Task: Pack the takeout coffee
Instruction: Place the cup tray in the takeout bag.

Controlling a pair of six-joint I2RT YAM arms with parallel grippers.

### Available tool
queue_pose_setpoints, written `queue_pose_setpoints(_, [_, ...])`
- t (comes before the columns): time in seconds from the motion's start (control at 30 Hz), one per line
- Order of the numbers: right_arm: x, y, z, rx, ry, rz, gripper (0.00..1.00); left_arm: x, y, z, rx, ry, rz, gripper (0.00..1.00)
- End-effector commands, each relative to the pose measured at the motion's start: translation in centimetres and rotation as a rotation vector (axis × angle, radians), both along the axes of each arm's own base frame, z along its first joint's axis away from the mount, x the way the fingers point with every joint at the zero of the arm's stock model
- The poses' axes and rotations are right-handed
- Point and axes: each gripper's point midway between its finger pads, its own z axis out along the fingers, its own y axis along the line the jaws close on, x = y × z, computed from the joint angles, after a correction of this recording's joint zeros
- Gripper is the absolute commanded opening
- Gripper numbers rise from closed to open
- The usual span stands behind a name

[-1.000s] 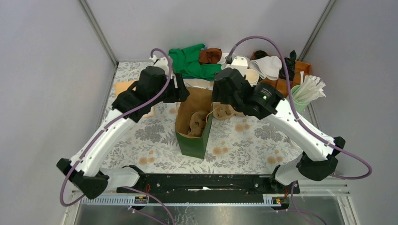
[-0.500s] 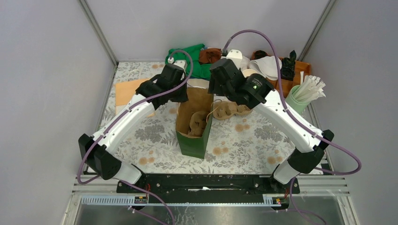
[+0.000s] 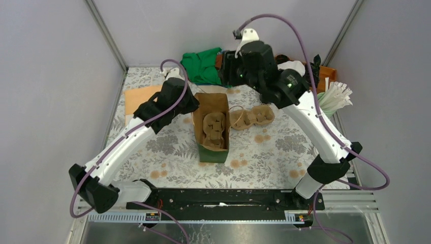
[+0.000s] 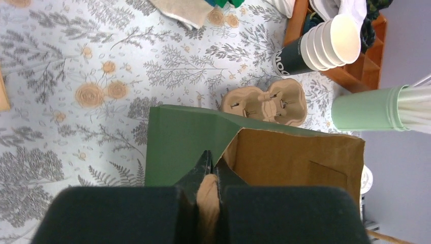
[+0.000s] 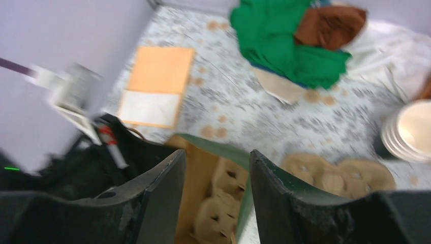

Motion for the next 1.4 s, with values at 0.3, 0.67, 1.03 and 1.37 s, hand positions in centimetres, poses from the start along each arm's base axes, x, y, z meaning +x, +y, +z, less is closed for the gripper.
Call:
queue_pose_setpoints(0.3, [-6.3,7.6,-0.2,0.023,0.116,0.327,0.43,0.3,1.6,-0.2,-0.15,0.005,0.203,0.0])
queue_pose_setpoints(0.67, [-6.2,6.4,-7.0,-0.17,0.268,0.231,0.03,-0.5,1.3,-3.4,-0.214,0.182,0.221,0.0])
queue_pose_setpoints(1.03, [-6.3,5.6,-11.7,-0.328,0.316,0.068,0.0,-0.2,0.3,-4.3,-0.289,0.261,0.281,0.0])
queue_pose_setpoints(1.37, [-8.3,4.6,-16.2,-0.322,0.406,0.07,0.0,-0.3,0.9,-4.4,-0.256,0.292,0.324,0.0])
